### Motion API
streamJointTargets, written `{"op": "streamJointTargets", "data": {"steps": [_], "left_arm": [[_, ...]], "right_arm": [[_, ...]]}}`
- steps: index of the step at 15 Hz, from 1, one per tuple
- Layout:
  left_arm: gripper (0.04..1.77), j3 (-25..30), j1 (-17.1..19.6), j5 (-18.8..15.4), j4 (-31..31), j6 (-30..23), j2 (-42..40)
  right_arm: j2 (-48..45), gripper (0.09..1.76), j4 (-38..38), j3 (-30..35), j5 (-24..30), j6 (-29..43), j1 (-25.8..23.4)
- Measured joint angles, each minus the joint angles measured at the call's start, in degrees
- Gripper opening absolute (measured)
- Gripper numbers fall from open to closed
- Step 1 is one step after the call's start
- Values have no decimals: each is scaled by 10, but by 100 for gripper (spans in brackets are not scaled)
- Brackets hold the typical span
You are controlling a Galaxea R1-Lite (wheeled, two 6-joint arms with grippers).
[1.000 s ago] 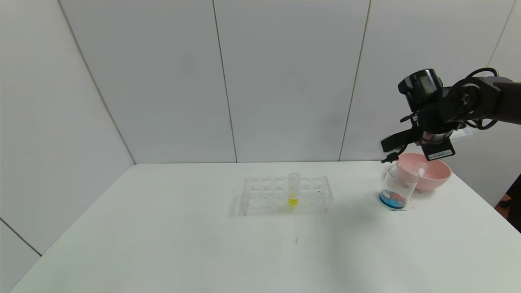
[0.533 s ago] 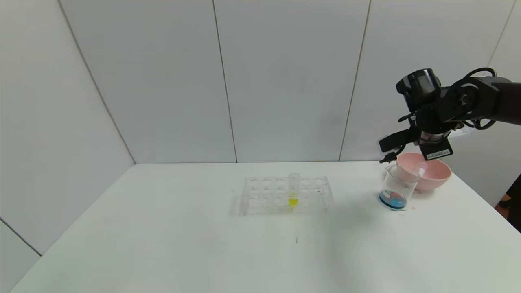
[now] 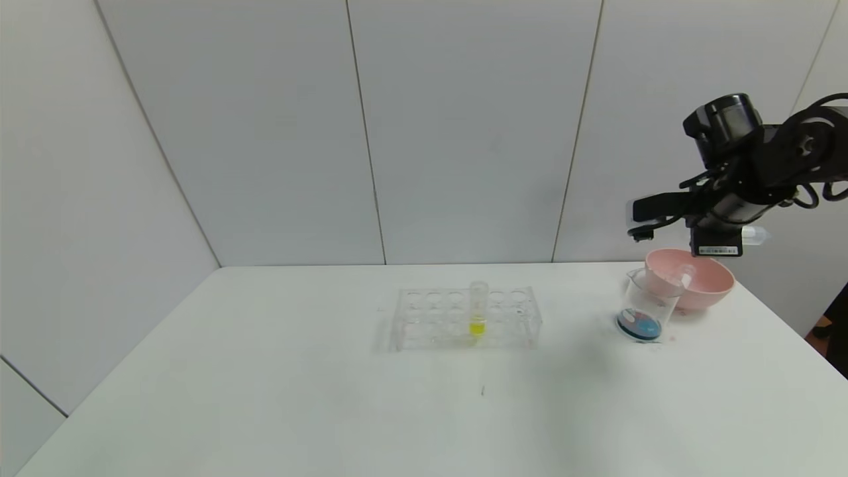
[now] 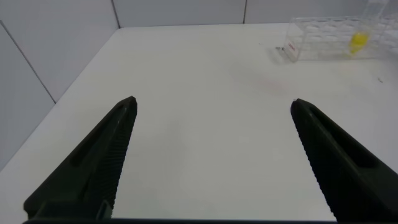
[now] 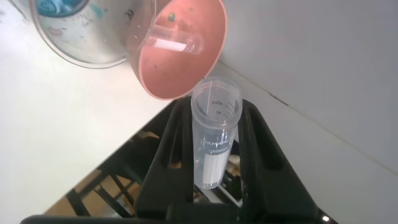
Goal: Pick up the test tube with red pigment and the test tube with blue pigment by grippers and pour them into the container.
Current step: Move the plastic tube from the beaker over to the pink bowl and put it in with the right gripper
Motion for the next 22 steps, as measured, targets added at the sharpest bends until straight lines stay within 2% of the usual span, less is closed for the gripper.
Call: {"op": "streamJointTargets", "data": {"steps": [4,6,8,11,13,14,17,22], "left_arm": [[176,0,0,0,0,0,0],[176,0,0,0,0,0,0],[176,0,0,0,0,0,0],[176,0,0,0,0,0,0],[176,0,0,0,0,0,0],[176,0,0,0,0,0,0],[176,0,0,0,0,0,0],[176,0,0,0,0,0,0]], "right_arm": [[-44,49,-21,76,163,143,-38],[-74,49,-73,140,229,224,-55],[-109,49,-178,232,282,292,-71],[-165,49,-394,403,355,394,-99],[-202,49,-539,512,382,475,-120],[-220,49,-615,564,390,538,-133],[-268,49,-752,661,392,698,-166],[-321,49,-842,776,379,729,-233]]}}
